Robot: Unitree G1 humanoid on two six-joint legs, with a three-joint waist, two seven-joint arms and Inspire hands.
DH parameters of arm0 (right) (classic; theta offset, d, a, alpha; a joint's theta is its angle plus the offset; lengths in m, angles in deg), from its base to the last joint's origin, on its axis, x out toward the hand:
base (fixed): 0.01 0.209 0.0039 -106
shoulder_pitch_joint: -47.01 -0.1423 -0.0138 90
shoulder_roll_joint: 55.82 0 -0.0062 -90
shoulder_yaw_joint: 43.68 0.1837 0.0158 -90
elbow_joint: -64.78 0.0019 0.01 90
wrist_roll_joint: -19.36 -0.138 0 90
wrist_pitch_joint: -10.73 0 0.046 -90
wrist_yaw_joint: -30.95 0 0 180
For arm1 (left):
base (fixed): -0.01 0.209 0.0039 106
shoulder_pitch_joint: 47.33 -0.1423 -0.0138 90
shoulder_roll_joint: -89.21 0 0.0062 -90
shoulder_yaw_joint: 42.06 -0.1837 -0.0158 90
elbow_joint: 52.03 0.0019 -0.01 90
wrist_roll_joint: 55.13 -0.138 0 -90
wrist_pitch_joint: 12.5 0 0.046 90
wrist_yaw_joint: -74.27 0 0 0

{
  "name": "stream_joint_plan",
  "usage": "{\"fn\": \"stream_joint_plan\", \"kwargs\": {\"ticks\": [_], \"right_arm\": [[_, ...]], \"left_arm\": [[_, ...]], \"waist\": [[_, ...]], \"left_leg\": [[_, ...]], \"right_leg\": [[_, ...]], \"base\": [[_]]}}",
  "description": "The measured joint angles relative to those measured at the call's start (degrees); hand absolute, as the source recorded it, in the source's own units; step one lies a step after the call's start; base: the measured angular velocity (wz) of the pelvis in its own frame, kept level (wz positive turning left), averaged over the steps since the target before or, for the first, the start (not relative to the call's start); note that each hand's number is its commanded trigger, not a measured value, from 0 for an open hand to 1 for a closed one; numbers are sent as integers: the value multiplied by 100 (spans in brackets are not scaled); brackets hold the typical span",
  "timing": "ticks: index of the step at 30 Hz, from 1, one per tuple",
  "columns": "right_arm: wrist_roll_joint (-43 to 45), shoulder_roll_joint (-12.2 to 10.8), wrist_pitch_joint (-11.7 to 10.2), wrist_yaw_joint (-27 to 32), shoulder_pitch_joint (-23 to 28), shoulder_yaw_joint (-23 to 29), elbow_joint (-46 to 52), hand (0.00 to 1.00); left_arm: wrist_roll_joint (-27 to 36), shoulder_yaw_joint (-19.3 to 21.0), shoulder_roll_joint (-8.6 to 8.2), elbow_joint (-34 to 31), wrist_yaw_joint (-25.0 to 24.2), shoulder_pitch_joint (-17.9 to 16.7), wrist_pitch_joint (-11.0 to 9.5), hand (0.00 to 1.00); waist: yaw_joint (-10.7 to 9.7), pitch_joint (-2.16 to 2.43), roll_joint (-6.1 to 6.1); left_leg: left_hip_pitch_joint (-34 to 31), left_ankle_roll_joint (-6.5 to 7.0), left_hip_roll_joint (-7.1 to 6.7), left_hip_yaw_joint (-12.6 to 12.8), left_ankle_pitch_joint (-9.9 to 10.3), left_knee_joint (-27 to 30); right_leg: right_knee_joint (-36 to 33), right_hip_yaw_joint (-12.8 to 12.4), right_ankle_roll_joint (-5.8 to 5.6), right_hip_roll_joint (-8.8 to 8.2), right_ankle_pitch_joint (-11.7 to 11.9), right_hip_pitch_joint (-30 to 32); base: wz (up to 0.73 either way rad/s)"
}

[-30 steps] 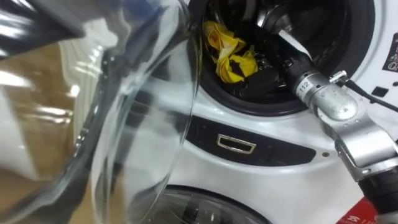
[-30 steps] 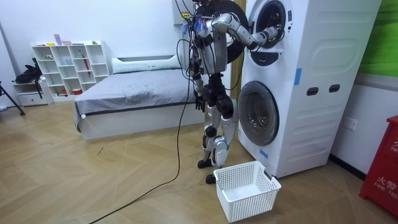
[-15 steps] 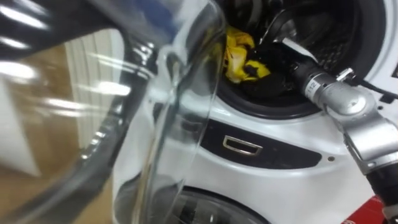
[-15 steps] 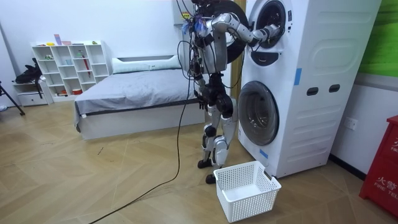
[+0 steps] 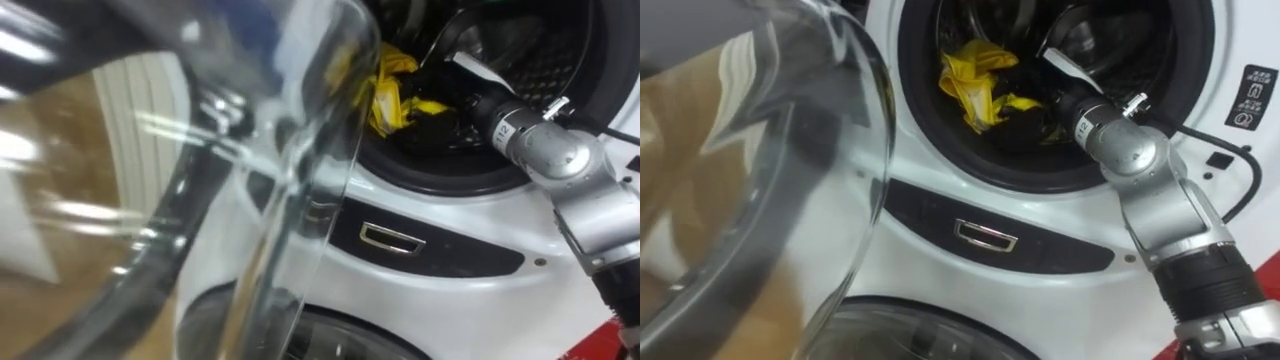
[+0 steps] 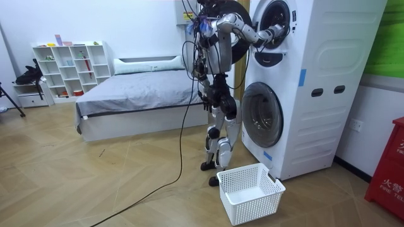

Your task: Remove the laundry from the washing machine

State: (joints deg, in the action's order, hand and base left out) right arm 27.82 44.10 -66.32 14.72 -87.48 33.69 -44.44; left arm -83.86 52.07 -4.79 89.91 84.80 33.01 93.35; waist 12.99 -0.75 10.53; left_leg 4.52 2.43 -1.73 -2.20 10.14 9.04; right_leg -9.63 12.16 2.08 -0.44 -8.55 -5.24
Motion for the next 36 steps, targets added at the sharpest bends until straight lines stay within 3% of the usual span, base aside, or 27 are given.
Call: {"fn": "stream_joint_plan", "kwargs": {"ticks": [6,7,12,16,18,20,23,26,28,36], "right_arm": [[54,13,188,204,388,-15,1387,100],[40,13,186,249,506,7,1839,100],[-185,-2,174,303,867,24,3314,100],[-930,-61,62,342,1834,111,4536,100],[-1435,-90,32,342,2154,159,4754,100],[-1799,-104,31,343,2418,334,4892,100],[-2351,-94,-150,339,2828,947,4937,100],[-2503,-93,-189,341,3243,1234,5080,100],[-2712,-93,-211,338,3611,1398,5181,100],[-3098,-92,-316,273,3810,1924,5202,100]], "left_arm": [[-1,14,8,84,56,-2,-73,0],[1,8,4,86,85,-4,-118,0],[150,2,-36,140,359,-25,-355,0],[223,26,-100,219,538,-117,-497,0],[224,23,-151,262,635,-176,-554,0],[222,26,-205,345,693,-196,-635,0],[218,41,-239,367,742,-272,-798,0],[216,48,-247,359,886,-458,-874,0],[218,57,-248,355,913,-670,-874,0],[208,65,-252,367,930,-789,-993,0]], "waist": [[-16,25,23],[-35,14,-14],[-190,47,-184],[-377,58,-335],[-530,38,-377],[-651,58,-422],[-804,57,-519],[-817,88,-527],[-1014,145,-566],[-1270,153,-569]], "left_leg": [[-14,-16,50,73,12,-38],[-46,-16,56,125,12,-30],[-41,-15,91,240,13,-18],[65,-15,99,366,13,-38],[109,-15,99,368,13,-44],[112,-15,102,380,17,-54],[158,1,153,438,107,-80],[194,-12,173,536,123,-79],[198,-21,176,533,136,-41],[192,-23,165,637,138,9]], "right_leg": [[-1,-107,8,66,5,120],[5,-134,9,67,5,154],[1,-308,9,43,5,170],[2,-415,9,31,5,101],[4,-417,9,29,5,46],[3,-426,6,31,4,39],[6,-475,5,90,3,64],[-4,-581,7,115,4,46],[-21,-580,8,118,4,34],[-7,-669,25,108,-3,35]], "base": [[-6],[-9],[-10],[-9],[-4],[-3],[-9],[-25],[-3],[-6]]}}
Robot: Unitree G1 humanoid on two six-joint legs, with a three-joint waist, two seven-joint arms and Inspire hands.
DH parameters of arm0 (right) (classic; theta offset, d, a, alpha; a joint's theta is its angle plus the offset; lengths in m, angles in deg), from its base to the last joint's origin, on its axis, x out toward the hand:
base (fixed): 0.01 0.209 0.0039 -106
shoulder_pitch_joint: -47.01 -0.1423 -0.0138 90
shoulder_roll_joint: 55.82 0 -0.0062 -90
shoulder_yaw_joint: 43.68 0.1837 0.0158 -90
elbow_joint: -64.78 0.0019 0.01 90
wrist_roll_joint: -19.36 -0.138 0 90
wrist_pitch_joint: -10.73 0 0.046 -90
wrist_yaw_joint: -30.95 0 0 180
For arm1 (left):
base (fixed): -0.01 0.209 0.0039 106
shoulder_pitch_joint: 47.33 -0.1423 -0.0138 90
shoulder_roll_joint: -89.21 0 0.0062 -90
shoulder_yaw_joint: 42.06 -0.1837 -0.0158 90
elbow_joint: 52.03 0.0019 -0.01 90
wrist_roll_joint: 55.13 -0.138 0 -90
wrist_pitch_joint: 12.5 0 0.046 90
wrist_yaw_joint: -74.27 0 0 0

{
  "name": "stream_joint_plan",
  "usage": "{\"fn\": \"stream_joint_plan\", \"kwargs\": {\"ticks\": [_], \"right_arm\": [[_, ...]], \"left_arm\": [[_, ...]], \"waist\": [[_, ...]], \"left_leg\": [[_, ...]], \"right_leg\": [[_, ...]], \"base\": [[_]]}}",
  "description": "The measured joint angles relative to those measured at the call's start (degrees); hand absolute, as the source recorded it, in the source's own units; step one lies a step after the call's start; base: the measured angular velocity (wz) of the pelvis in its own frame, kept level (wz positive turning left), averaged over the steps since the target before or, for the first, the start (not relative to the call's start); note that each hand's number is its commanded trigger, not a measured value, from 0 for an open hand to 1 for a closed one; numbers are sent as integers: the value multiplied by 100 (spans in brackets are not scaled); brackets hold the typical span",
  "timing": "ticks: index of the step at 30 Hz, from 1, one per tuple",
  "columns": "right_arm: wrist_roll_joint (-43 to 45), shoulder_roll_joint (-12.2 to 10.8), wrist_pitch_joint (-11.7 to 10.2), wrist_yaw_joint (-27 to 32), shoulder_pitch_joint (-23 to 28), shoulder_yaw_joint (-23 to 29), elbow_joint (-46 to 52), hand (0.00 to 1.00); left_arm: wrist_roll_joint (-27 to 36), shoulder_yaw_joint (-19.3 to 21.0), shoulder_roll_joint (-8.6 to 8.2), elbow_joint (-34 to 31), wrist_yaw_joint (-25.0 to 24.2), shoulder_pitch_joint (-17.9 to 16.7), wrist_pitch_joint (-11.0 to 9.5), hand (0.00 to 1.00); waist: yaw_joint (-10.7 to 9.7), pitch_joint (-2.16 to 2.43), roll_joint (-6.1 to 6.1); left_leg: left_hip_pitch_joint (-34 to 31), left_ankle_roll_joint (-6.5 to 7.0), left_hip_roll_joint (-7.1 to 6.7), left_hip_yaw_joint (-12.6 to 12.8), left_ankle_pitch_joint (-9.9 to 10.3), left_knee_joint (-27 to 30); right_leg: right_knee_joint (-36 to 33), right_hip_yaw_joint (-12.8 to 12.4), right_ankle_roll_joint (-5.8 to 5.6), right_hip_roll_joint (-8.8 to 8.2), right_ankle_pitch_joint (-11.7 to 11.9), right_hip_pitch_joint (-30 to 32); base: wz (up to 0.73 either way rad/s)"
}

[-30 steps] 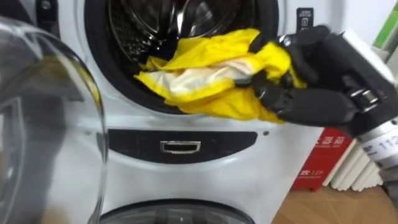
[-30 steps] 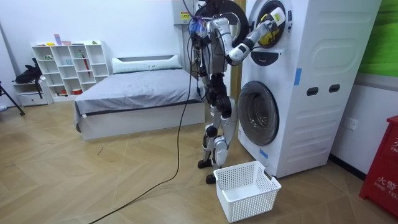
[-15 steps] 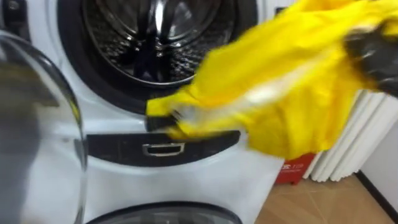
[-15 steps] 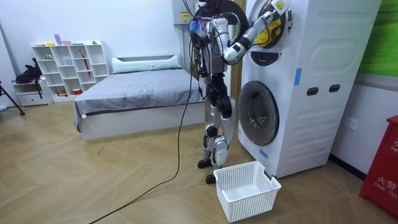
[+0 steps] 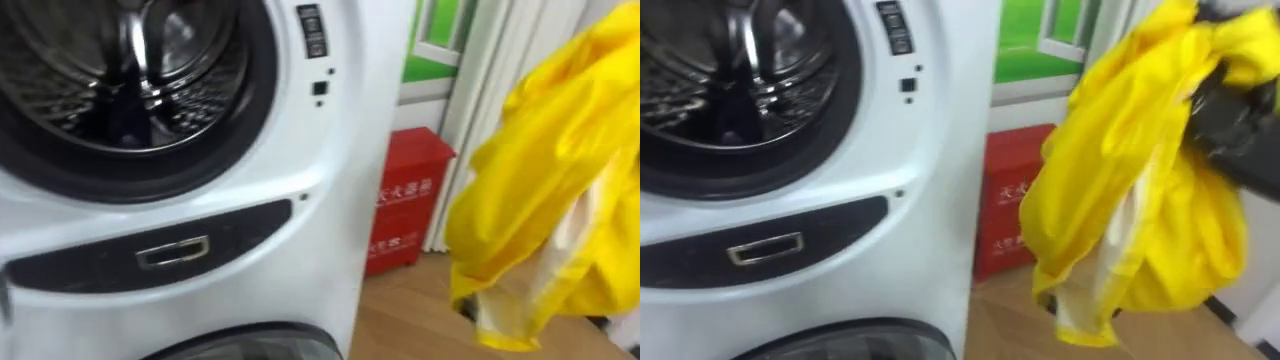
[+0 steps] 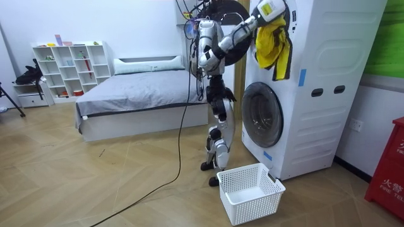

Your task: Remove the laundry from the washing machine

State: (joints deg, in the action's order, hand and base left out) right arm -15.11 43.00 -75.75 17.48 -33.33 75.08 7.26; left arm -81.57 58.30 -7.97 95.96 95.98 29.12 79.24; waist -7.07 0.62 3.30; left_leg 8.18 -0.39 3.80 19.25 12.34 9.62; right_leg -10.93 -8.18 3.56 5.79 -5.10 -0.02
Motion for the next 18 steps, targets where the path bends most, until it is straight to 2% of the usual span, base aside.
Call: {"fn": "stream_joint_plan", "kwargs": {"ticks": [2,4,5,6,7,9,11,12,14,15,16,18], "right_arm": [[20,-42,105,-41,7,-293,-96,100],[264,-229,149,-69,111,-771,-291,100],[450,-350,188,-116,150,-943,-448,100],[521,-391,218,-131,176,-1007,-533,100],[673,-445,253,-159,201,-1123,-711,100],[857,-456,253,-161,195,-1341,-1053,100],[990,-542,253,-165,251,-1509,-1411,100],[1061,-650,254,-159,377,-1525,-1618,100],[1207,-796,253,-84,490,-1579,-1947,100],[1313,-909,253,7,494,-1643,-2213,100],[1379,-996,253,92,498,-1687,-2517,100],[1523,-1038,253,226,501,-1754,-2935,100]], "left_arm": [[8,-152,3,14,-19,37,102,0],[232,-480,43,47,-96,147,184,0],[342,-654,44,140,-115,268,187,0],[410,-741,42,185,-120,330,188,0],[457,-857,35,235,-130,425,180,0],[459,-1018,37,397,-140,561,171,0],[600,-1175,38,439,-145,600,167,0],[692,-1286,37,448,-157,632,160,0],[807,-1474,30,453,-218,642,159,0],[904,-1573,31,473,-246,648,159,0],[1004,-1683,35,477,-269,681,156,0],[1010,-1821,36,479,-369,703,125,0]], "waist": [[-24,9,11],[-76,1,0],[-92,-2,-6],[-91,-1,-16],[-83,16,-83],[-66,-10,-133],[-92,-13,-234],[-173,-2,-309],[-220,-27,-454],[-285,-15,-560],[-398,-52,-644],[-519,-46,-759]], "left_leg": [[-8,-12,52,156,-5,7],[-58,-42,97,292,-11,14],[-83,-54,152,381,-14,27],[-91,-61,151,423,-18,30],[-104,-77,159,510,-7,75],[-162,-104,216,677,24,142],[-221,-142,263,765,75,219],[-265,-145,265,779,73,217],[-307,-147,272,899,74,204],[-367,-152,278,979,79,203],[-377,-154,272,994,78,200],[-458,-155,272,1054,78,196]], "right_leg": [[1,-128,26,61,63,54],[-5,-273,64,135,132,123],[-9,-326,72,161,157,170],[-16,-370,74,180,169,198],[-64,-547,69,248,181,259],[-89,-652,87,299,230,333],[-90,-744,103,358,271,404],[-94,-772,103,369,277,455],[-105,-936,93,421,300,536],[-139,-950,95,429,308,612],[-187,-983,103,440,300,666],[-190,-1077,97,470,303,752]], "base": [[-34],[-39],[-33],[-33],[-43],[-48],[-33],[-17],[-30],[-30],[-28],[-16]]}}
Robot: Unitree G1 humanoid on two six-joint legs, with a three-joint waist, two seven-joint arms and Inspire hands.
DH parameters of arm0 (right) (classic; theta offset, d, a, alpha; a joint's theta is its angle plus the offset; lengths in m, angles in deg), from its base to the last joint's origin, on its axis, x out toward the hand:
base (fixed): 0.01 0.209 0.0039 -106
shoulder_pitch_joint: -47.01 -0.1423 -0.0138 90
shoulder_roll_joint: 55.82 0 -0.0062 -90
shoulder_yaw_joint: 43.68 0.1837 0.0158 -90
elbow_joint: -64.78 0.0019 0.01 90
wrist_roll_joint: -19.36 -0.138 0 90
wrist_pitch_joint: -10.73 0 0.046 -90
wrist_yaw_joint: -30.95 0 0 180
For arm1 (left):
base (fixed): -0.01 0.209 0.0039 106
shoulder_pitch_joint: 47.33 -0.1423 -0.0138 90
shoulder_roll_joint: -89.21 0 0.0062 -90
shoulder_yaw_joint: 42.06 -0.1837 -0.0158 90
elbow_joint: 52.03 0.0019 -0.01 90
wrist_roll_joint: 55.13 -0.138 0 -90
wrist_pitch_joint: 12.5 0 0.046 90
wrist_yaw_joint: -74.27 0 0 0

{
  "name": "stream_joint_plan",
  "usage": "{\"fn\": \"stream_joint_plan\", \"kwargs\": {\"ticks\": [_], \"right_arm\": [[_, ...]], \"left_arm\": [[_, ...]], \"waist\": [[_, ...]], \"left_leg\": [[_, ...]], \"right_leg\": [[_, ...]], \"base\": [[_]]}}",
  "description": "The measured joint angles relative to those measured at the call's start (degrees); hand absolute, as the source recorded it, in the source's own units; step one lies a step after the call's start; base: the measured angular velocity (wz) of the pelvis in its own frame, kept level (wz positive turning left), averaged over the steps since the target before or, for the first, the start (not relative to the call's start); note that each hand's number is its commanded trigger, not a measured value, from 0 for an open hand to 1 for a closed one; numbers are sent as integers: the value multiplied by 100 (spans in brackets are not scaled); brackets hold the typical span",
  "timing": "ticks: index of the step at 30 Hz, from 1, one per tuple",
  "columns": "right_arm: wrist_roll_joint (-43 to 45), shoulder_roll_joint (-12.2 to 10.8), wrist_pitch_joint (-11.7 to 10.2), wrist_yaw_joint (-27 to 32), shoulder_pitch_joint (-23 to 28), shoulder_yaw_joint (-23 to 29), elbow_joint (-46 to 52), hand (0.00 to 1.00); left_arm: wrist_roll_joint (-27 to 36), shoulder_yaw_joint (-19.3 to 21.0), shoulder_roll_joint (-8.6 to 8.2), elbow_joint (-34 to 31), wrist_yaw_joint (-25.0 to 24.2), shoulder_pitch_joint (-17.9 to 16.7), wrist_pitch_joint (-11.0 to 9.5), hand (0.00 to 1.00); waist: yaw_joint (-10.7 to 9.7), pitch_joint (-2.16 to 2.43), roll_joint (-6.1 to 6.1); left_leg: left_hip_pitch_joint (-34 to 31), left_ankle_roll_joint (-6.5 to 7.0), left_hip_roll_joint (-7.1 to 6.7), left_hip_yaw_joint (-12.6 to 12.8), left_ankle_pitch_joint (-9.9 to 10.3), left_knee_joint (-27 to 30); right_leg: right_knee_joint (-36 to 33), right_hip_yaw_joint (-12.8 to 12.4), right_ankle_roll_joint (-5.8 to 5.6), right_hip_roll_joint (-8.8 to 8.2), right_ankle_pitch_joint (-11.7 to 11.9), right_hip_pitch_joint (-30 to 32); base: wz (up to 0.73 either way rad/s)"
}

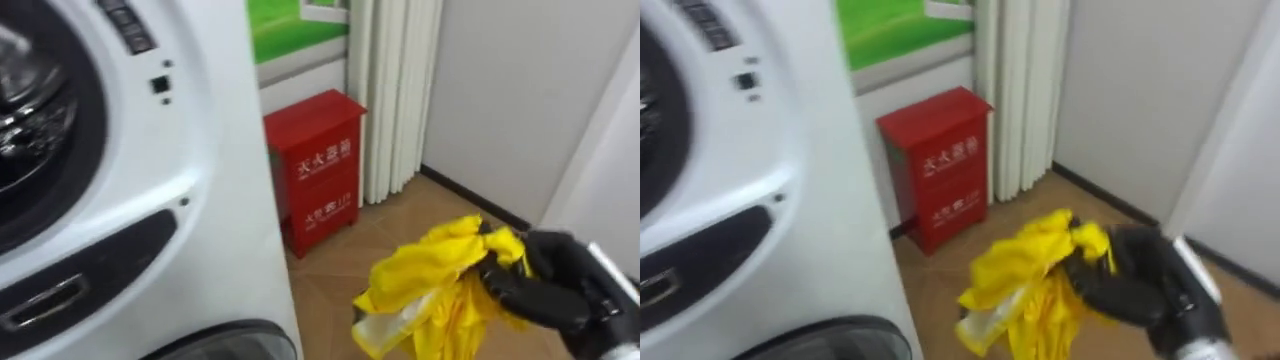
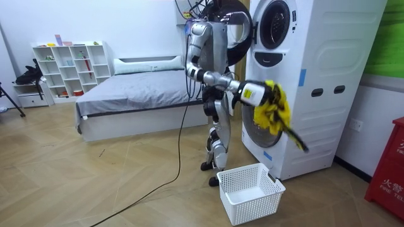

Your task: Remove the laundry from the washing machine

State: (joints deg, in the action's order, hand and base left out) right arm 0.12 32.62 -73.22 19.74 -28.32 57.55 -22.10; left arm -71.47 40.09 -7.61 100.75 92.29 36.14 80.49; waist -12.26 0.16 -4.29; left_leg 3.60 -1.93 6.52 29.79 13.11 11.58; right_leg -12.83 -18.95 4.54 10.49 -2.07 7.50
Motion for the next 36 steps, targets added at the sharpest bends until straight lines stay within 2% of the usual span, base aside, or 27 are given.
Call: {"fn": "stream_joint_plan", "kwargs": {"ticks": [2,4,5,6,7,8,11,12,13,14,15,16,18,20,24,25,26,27,28,29,33,36], "right_arm": [[161,-50,-3,130,0,-37,-304,100],[198,-117,-132,243,-10,-98,-774,100],[203,-138,-137,290,-10,-97,-1030,100],[203,-137,-138,320,-11,-93,-1136,100],[203,-138,-138,422,-10,-80,-1260,100],[193,-136,-225,506,-11,-78,-1387,100],[186,-148,-471,688,-33,-89,-1746,100],[198,-153,-528,697,-57,-90,-1871,100],[214,-161,-613,749,-114,-89,-2144,100],[222,-166,-664,767,-144,-88,-2307,100],[238,-171,-731,812,-178,-87,-2574,100],[239,-173,-741,856,-178,-89,-2698,100],[247,-181,-748,875,-178,-90,-2766,100],[291,-191,-928,878,-196,-101,-2999,100],[431,-189,-1037,867,-307,-96,-3425,100],[429,-185,-1040,875,-381,-91,-3671,97],[429,-181,-1039,888,-406,-90,-3783,67],[429,-178,-1039,937,-434,-90,-3923,50],[436,-178,-1040,963,-472,-91,-4010,20],[439,-178,-1040,980,-496,-99,-4079,0],[442,-159,-1043,981,-518,-99,-4176,0],[555,-139,-1043,985,-591,-213,-4320,0]], "left_arm": [[-4,-85,1,27,-33,21,-110,0],[-3,-171,-2,124,-99,91,-221,0],[0,-182,-7,131,-103,98,-265,0],[3,-196,-9,128,-103,97,-299,0],[-3,-241,-15,127,-103,116,-345,0],[25,-261,-39,139,-103,127,-343,0],[112,-280,-87,152,-103,134,-376,0],[123,-279,-89,165,-102,139,-390,0],[181,-288,-98,223,-102,178,-434,0],[245,-290,-100,258,-101,202,-464,0],[329,-300,-107,284,-99,212,-510,0],[331,-302,-110,308,-95,231,-566,0],[331,-304,-111,345,-82,281,-595,0],[342,-305,-126,384,-62,341,-609,0],[388,-305,-152,387,-38,416,-662,0],[521,-312,-176,387,-35,447,-673,0],[566,-324,-192,387,-35,461,-679,0],[615,-399,-211,385,-35,495,-723,0],[701,-465,-220,391,-35,558,-755,0],[762,-474,-228,416,-36,614,-760,0],[795,-480,-285,456,-37,706,-786,0],[940,-588,-305,520,-31,789,-809,0]], "waist": [[-111,-8,-88],[-200,-22,-177],[-257,9,-255],[-302,7,-266],[-351,6,-378],[-391,-23,-440],[-476,-69,-599],[-484,-58,-617],[-496,-87,-618],[-502,-86,-641],[-541,-62,-678],[-546,-69,-696],[-558,-77,-728],[-567,-85,-741],[-567,-86,-777],[-568,-93,-781],[-568,-93,-786],[-568,-83,-816],[-563,-93,-844],[-528,-99,-852],[-497,-104,-907],[-493,-120,-888]], "left_leg": [[-64,-1,6,50,2,-8],[-117,-10,19,180,7,2],[-159,-21,25,225,14,7],[-196,-26,29,240,20,6],[-222,-30,23,295,25,9],[-251,-26,11,364,28,10],[-383,-5,-40,409,43,12],[-413,-2,-47,406,44,24],[-436,2,-55,406,44,25],[-443,3,-59,404,42,27],[-502,4,-71,410,43,25],[-544,9,-87,411,41,24],[-621,28,-130,409,30,24],[-706,39,-168,377,24,26],[-875,86,-249,245,-1,21],[-903,101,-268,207,-11,21],[-911,105,-279,175,-13,19],[-960,114,-300,125,-18,13],[-1016,125,-322,107,-24,12],[-1055,149,-349,92,-21,16],[-1139,187,-426,-20,-39,14],[-1140,192,-459,-57,-41,16]], "right_leg": [[-46,-119,-2,47,-5,98],[-102,-226,0,96,-7,217],[-104,-284,-1,117,-8,272],[-106,-296,-5,120,-10,308],[-133,-342,-5,133,-10,374],[-186,-417,3,155,-14,448],[-383,-484,-10,164,-48,689],[-401,-494,-15,164,-59,735],[-400,-522,-26,165,-69,759],[-383,-529,-29,167,-75,769],[-402,-528,-77,165,-132,826],[-421,-533,-121,158,-158,890],[-513,-573,-141,150,-179,1011],[-612,-588,-148,140,-205,1133],[-744,-578,-178,105,-248,1350],[-776,-562,-178,92,-259,1379],[-790,-545,-196,82,-282,1391],[-807,-514,-213,60,-304,1446],[-832,-513,-223,43,-308,1508],[-913,-527,-222,40,-323,1587],[-1041,-521,-205,3,-362,1720],[-1118,-447,-216,-39,-430,1739]], "base": [[-19],[-32],[-23],[-19],[-24],[-26],[-18],[-11],[-5],[0],[0],[0],[-8],[-3],[4],[10],[12],[11],[7],[0],[2],[8]]}}
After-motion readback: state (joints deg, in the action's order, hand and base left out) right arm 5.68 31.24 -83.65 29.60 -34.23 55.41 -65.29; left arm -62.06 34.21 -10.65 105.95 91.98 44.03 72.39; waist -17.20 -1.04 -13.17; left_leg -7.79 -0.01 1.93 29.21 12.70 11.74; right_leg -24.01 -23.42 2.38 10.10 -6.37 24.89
